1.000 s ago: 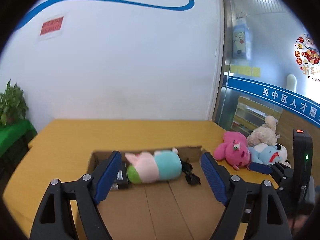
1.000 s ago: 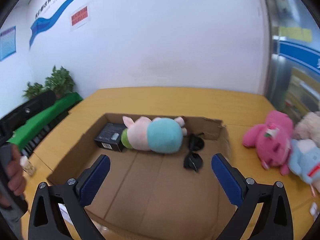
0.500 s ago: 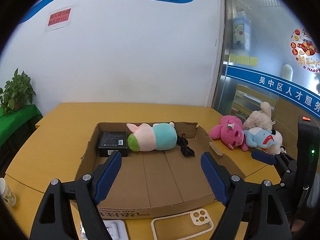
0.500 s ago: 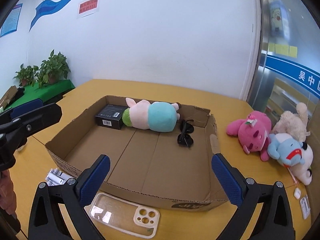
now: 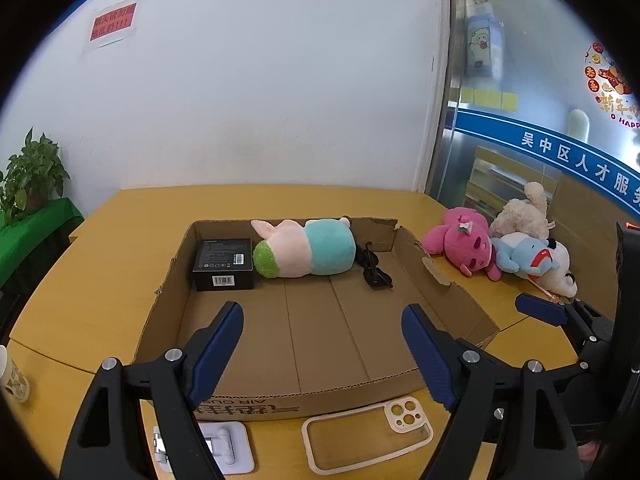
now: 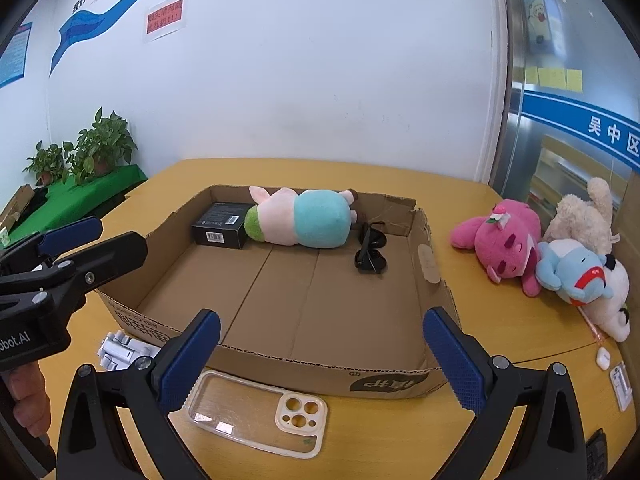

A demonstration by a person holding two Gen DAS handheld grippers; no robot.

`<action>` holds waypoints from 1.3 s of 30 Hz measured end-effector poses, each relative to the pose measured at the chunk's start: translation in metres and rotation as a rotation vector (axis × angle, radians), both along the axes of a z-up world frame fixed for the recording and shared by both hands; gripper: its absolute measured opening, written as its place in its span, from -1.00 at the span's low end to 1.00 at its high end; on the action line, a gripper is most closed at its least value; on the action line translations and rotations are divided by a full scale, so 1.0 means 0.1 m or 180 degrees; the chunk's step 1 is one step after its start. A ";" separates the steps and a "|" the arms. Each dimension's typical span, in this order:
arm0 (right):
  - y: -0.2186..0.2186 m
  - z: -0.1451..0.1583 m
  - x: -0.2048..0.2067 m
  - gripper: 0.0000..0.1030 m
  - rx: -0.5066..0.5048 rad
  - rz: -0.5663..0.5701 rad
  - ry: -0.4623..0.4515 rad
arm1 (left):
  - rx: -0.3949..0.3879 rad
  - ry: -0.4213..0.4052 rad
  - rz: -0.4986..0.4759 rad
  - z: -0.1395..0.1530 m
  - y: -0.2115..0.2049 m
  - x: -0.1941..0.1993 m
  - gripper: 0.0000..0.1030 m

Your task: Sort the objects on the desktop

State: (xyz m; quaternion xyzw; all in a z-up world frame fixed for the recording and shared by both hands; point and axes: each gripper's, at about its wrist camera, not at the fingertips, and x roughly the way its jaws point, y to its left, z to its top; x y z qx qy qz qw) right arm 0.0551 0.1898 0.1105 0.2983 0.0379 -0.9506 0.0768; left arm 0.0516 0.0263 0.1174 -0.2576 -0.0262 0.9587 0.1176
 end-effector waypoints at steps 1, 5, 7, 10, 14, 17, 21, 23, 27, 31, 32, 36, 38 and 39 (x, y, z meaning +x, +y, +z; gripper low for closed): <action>0.00 -0.01 -0.01 1.00 -0.0004 -0.0003 -0.0020 | -0.0008 -0.0003 -0.0001 -0.01 0.00 0.00 0.58; 0.00 -0.06 -0.02 1.00 -0.0045 0.0023 -0.0053 | -0.0012 -0.0016 -0.0023 -0.04 -0.02 0.01 0.58; -0.02 -0.07 -0.02 1.00 -0.0035 0.0030 -0.0049 | -0.0023 -0.0031 -0.0023 -0.05 -0.03 0.00 0.58; -0.04 -0.08 -0.02 1.00 -0.0036 0.0036 -0.0054 | -0.0032 -0.0054 -0.0032 -0.06 -0.04 -0.01 0.58; -0.05 -0.09 -0.01 1.00 -0.0031 0.0061 -0.0036 | -0.0018 -0.0121 -0.0062 -0.09 -0.08 -0.02 0.58; 0.01 -0.15 0.01 1.00 -0.0065 0.0125 -0.0091 | -0.0018 -0.0259 -0.0085 -0.23 -0.11 -0.03 0.58; 0.15 -0.41 0.07 1.00 -0.0204 0.0314 -0.0310 | 0.0049 -0.0516 -0.0182 -0.44 -0.13 -0.04 0.58; 0.21 -0.58 0.10 0.99 -0.0209 0.0348 -0.0465 | 0.0053 -0.0660 -0.0210 -0.58 -0.15 -0.04 0.58; 0.33 -0.96 0.14 0.80 -0.0300 0.0382 -0.0835 | 0.0162 -0.0974 -0.0302 -0.86 -0.17 -0.08 0.56; 0.38 -1.19 0.10 0.49 -0.0458 0.0408 -0.1102 | 0.0308 -0.1236 -0.0395 -1.10 -0.14 -0.15 0.46; 0.37 -1.20 0.09 0.48 -0.0481 0.0438 -0.1135 | 0.0339 -0.1305 -0.0413 -1.15 -0.13 -0.18 0.40; 0.28 -1.27 0.03 0.49 -0.0535 0.0612 -0.1215 | 0.0400 -0.1538 -0.0470 -1.35 -0.07 -0.30 0.35; 0.22 -1.30 -0.03 0.49 -0.0618 0.0691 -0.1283 | 0.0459 -0.1634 -0.0489 -1.40 -0.04 -0.35 0.32; 0.20 -1.33 -0.07 0.49 -0.0667 0.0739 -0.1317 | 0.0502 -0.1671 -0.0532 -1.43 -0.03 -0.37 0.31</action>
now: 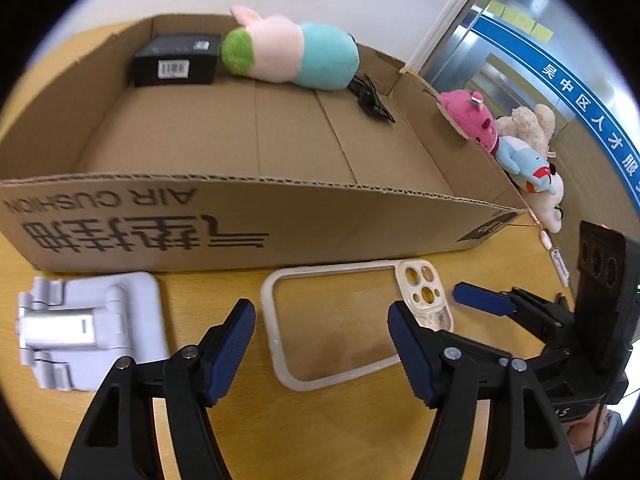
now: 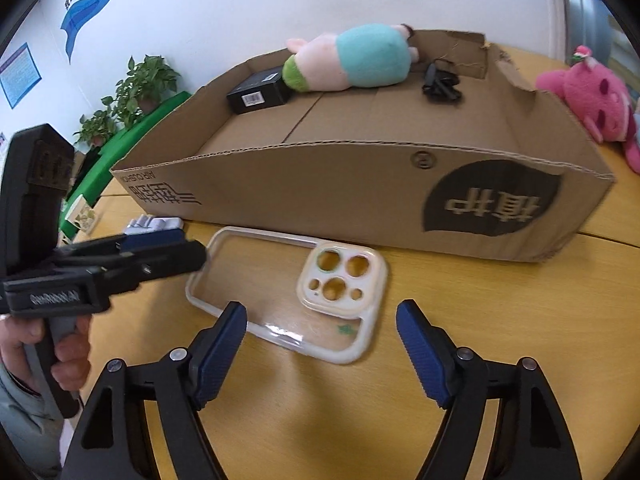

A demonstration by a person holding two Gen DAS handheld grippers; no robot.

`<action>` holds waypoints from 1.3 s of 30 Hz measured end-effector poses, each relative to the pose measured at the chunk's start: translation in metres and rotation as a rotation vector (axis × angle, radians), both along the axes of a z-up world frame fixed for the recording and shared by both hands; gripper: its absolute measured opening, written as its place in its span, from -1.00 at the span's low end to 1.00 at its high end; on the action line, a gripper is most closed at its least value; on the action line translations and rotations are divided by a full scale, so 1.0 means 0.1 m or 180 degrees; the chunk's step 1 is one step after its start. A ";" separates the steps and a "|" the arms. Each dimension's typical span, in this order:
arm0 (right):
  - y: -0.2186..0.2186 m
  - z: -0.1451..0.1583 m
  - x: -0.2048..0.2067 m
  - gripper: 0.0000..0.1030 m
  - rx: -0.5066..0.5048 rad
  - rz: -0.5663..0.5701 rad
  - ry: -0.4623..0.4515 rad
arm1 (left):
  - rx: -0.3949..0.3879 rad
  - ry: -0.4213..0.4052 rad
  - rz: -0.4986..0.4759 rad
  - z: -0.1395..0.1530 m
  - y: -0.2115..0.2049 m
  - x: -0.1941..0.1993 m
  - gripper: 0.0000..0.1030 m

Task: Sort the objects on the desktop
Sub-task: 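Move the right gripper to the clear phone case and close on its white rim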

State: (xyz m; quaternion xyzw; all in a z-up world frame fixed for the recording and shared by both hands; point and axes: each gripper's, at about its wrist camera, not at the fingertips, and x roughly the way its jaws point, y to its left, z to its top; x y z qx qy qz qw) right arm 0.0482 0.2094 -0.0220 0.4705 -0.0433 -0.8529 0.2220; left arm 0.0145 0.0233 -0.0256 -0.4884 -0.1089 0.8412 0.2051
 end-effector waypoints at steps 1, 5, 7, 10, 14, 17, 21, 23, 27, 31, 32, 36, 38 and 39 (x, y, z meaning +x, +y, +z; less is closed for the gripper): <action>-0.02 -0.03 -0.04 0.50 -0.0028 0.0031 -0.0039 | 0.0022 -0.0017 -0.0027 -0.02 0.02 -0.02 0.32; -0.09 -0.11 -0.13 0.65 -0.0063 0.0102 -0.0154 | -0.0013 0.0006 -0.0074 -0.03 0.06 -0.07 0.31; -0.10 -0.11 -0.15 0.67 -0.0100 0.0116 -0.0142 | 0.0070 -0.0058 -0.0037 -0.04 0.04 -0.10 0.31; -0.05 -0.12 -0.19 0.67 -0.0247 0.0070 -0.0180 | 0.0180 -0.0098 -0.0057 -0.04 0.01 -0.11 0.31; -0.01 -0.12 -0.18 0.66 -0.0376 0.0072 -0.0203 | 0.0140 -0.0163 0.0009 -0.04 -0.04 -0.09 0.31; 0.02 -0.12 -0.14 0.66 -0.0325 0.0049 -0.0169 | -0.0085 -0.0215 0.0169 -0.09 -0.07 -0.09 0.32; 0.06 -0.11 -0.18 0.66 -0.0287 -0.0008 -0.0186 | -0.0028 -0.0228 0.0054 -0.11 -0.01 -0.09 0.32; 0.03 -0.11 -0.20 0.67 -0.0294 0.0034 -0.0208 | 0.0023 -0.0222 -0.0009 -0.11 0.04 -0.08 0.34; -0.05 -0.11 -0.18 0.71 -0.0237 0.0044 -0.0167 | 0.0036 -0.0094 0.0019 -0.04 0.04 -0.04 0.36; 0.03 -0.02 -0.10 0.71 -0.0361 0.0041 -0.0057 | 0.0228 0.0201 -0.0051 0.24 0.00 0.10 0.36; 0.06 0.04 -0.06 0.71 -0.0415 0.0031 0.0009 | 0.0247 0.0244 -0.0073 0.28 -0.01 0.13 0.36; 0.20 0.34 0.17 0.70 -0.0684 0.0018 0.0339 | 0.0464 0.0240 -0.0155 0.35 -0.09 0.29 0.35; 0.24 0.44 0.31 0.70 -0.0772 0.0070 0.0464 | 0.0455 0.0206 -0.0148 0.31 -0.11 0.35 0.35; 0.25 0.46 0.38 0.70 -0.0766 0.0097 0.0498 | 0.0413 0.0193 -0.0133 0.28 -0.12 0.39 0.35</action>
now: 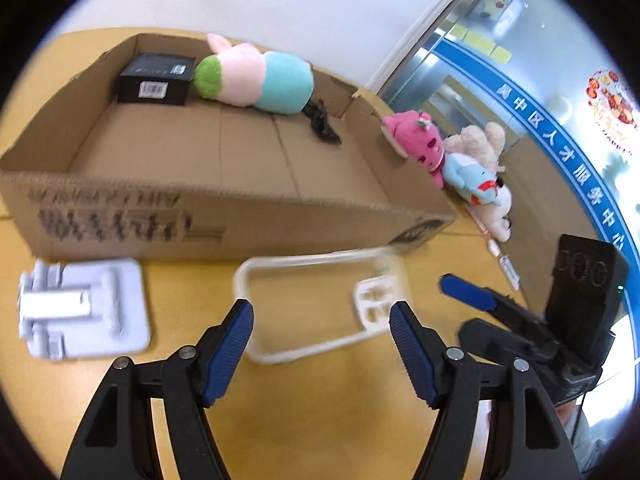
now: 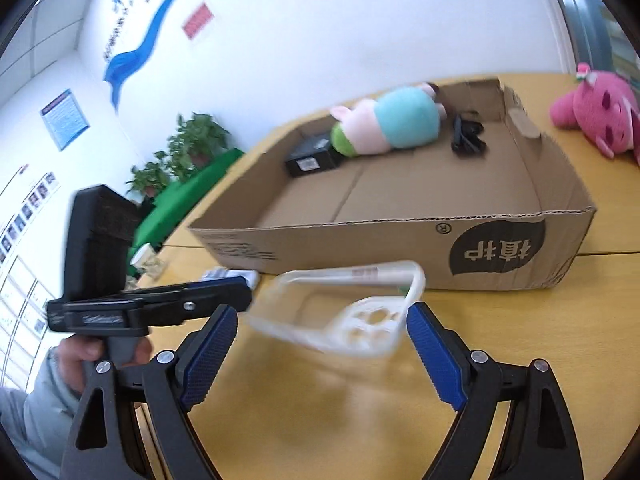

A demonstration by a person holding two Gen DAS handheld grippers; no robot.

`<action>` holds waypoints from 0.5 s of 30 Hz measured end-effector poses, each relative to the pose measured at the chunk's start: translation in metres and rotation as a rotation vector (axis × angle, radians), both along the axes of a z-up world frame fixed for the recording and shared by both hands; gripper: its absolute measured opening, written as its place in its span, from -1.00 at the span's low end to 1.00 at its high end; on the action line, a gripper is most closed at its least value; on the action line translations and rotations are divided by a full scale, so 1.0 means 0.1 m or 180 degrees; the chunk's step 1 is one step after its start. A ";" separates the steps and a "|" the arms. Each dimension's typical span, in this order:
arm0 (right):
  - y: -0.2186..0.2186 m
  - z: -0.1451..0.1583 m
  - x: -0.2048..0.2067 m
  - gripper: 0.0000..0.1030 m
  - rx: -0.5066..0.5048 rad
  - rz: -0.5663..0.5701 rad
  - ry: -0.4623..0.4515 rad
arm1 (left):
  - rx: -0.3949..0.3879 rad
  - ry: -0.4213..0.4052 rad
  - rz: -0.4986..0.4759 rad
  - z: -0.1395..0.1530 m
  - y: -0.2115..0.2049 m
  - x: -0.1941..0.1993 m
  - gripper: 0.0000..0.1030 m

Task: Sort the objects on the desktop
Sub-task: 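Move the right gripper to the clear phone case and close on its white rim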

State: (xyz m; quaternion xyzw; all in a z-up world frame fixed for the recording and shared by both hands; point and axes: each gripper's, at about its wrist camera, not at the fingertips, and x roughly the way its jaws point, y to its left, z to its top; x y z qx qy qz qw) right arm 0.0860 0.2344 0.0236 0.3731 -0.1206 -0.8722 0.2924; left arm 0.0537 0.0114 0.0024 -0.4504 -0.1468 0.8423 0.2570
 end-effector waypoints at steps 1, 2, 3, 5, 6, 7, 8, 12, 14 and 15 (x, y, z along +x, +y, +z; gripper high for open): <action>0.00 0.00 0.07 0.70 0.0050 0.0009 0.0023 | -0.0021 -0.0030 0.0016 -0.05 -0.01 0.03 0.36; -0.01 -0.03 0.11 0.70 0.0134 -0.0004 0.0024 | -0.0018 -0.0084 0.0038 -0.10 0.00 0.02 0.35; -0.02 -0.07 0.14 0.70 0.0230 -0.0038 0.0010 | -0.0015 -0.0152 0.0071 -0.15 -0.02 0.01 0.35; 0.02 -0.19 0.11 0.59 0.0329 -0.0135 -0.0097 | -0.0071 -0.0225 0.0149 -0.21 -0.04 0.00 0.35; 0.06 -0.25 0.08 0.52 0.0331 -0.0191 -0.0178 | -0.0122 -0.0237 0.0189 -0.24 -0.03 -0.03 0.33; 0.08 -0.30 0.02 0.38 0.0352 -0.0256 -0.0241 | -0.0135 -0.0259 0.0205 -0.26 -0.03 -0.06 0.20; 0.08 -0.33 -0.02 0.30 0.0395 -0.0294 -0.0254 | -0.0153 -0.0299 0.0220 -0.28 -0.02 -0.09 0.09; 0.00 -0.45 -0.26 -0.20 0.0769 -0.0387 -0.0303 | -0.0220 -0.0445 0.0216 -0.39 0.05 -0.16 -0.09; -0.04 -0.53 -0.36 -0.70 0.0916 -0.0383 -0.0366 | -0.0294 -0.0415 0.0212 -0.41 0.08 -0.16 -0.25; -0.06 -0.57 -0.38 -0.72 0.0990 -0.0385 -0.0393 | -0.0364 -0.0385 0.0224 -0.41 0.10 -0.15 -0.28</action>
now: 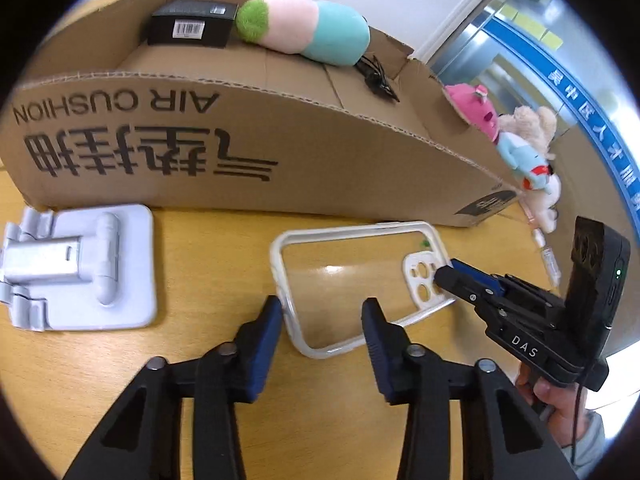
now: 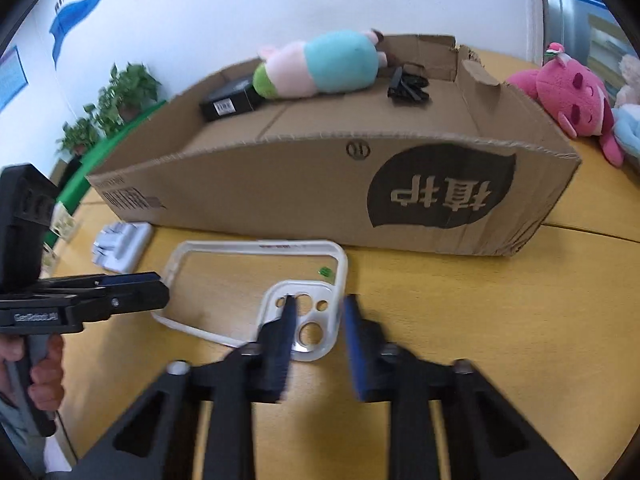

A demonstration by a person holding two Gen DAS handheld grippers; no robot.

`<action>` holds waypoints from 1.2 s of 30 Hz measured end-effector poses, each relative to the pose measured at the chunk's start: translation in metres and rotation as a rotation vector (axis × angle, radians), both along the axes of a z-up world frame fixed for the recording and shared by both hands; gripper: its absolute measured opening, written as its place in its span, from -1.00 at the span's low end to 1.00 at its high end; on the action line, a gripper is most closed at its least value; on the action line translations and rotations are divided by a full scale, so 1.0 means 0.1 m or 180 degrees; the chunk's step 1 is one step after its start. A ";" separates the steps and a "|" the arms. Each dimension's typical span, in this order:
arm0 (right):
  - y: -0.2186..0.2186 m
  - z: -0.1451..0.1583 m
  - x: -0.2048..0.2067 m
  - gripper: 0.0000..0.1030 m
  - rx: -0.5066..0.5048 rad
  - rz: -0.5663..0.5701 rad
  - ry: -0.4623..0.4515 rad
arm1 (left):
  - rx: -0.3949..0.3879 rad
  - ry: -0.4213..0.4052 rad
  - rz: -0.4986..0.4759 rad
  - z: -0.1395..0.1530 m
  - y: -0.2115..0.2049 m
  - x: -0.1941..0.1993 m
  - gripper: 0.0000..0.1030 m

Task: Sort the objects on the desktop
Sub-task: 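Move the right gripper to the clear phone case and close on its white rim, then lift the phone case with the right gripper and carry it over the box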

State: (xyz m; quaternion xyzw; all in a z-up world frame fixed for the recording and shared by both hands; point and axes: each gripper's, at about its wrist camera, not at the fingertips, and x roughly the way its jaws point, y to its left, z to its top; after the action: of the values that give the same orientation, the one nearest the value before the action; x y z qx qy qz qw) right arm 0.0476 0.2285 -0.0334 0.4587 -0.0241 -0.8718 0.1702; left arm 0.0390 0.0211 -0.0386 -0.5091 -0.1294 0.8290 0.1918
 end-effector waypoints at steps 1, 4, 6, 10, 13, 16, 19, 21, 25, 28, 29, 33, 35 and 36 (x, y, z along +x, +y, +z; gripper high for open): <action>-0.02 -0.04 -0.01 -0.74 0.0067 0.0003 -0.0032 | -0.0023 0.0005 0.0010 0.00 -0.01 0.00 -0.40; 0.00 -0.05 0.08 -0.75 0.0113 -0.0003 0.0033 | -0.0069 -0.0007 0.0076 -0.03 -0.07 -0.01 -0.80; 0.01 -0.05 0.13 -0.75 0.0101 -0.0032 0.0036 | -0.0078 -0.0013 0.0050 -0.03 -0.08 0.00 -0.85; 0.05 -0.05 0.25 -0.76 0.0061 -0.0087 0.0044 | -0.0121 0.0030 -0.0020 -0.03 -0.03 0.03 -0.85; 0.06 -0.02 0.29 -0.80 0.0113 -0.0182 0.0052 | -0.0146 0.0081 -0.0065 0.00 0.01 0.06 -0.87; 0.10 0.06 0.36 -0.82 0.0107 -0.0240 0.0139 | -0.0062 0.0167 -0.0082 0.10 0.02 0.08 -0.87; 0.15 0.28 0.44 -0.83 0.0053 -0.0276 0.0319 | 0.0002 0.0351 -0.0100 0.32 0.04 0.11 -0.87; 0.14 0.48 0.48 -0.83 0.0082 -0.0299 0.0486 | 0.0032 0.0557 -0.0107 0.56 0.05 0.12 -0.87; 0.15 0.95 0.52 -0.82 0.0090 -0.0347 0.0873 | 0.0129 0.0976 -0.0115 1.03 0.02 0.12 -0.87; 0.14 1.27 0.53 -0.83 0.0068 -0.0365 0.1143 | 0.0151 0.1255 -0.0117 1.34 -0.05 0.12 -0.87; 0.12 1.38 0.51 -0.82 0.0057 -0.0358 0.1231 | 0.0165 0.1344 -0.0109 1.44 -0.07 0.13 -0.87; 0.05 1.72 0.56 -0.82 0.0015 -0.0316 0.1561 | 0.0190 0.1675 -0.0078 1.77 -0.15 0.17 -0.87; 0.02 1.88 0.54 -0.82 -0.0015 -0.0291 0.1700 | 0.0193 0.1774 -0.0052 1.87 -0.16 0.15 -0.87; -0.01 1.94 0.53 -0.82 -0.0021 -0.0278 0.1757 | 0.0198 0.1828 -0.0030 1.92 -0.19 0.13 -0.87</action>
State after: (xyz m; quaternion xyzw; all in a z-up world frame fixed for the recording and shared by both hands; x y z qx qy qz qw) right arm 0.1008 0.2278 0.1602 0.2018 0.0006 -0.9702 0.1340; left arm 0.0525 0.0022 0.1537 -0.2479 -0.0928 0.9340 0.2399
